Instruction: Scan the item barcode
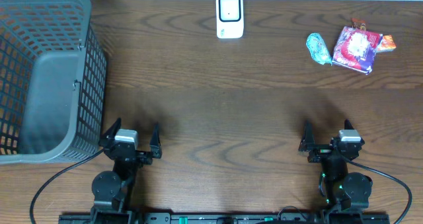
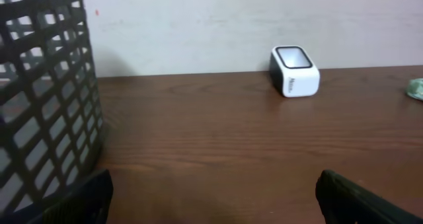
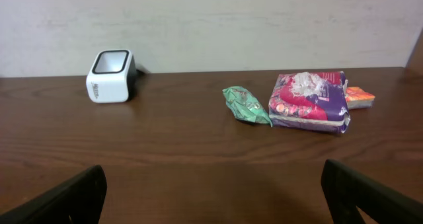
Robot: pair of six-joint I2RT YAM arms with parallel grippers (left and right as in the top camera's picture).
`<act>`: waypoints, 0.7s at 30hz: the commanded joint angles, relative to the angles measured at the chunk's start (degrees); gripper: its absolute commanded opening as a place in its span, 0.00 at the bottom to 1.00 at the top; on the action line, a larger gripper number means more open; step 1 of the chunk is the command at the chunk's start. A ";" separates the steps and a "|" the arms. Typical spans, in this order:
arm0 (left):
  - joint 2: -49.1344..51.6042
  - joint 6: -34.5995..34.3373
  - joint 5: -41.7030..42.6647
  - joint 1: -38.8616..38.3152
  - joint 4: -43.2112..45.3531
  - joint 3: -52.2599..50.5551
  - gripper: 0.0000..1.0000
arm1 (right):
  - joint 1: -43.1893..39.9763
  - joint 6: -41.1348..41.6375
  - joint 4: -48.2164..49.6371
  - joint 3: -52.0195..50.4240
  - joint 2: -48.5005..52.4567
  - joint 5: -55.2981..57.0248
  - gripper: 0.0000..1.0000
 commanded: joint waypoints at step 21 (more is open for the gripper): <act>-0.50 -2.67 -5.95 1.16 -3.39 -0.52 0.98 | -0.90 0.72 -0.28 -0.04 -0.37 0.31 0.99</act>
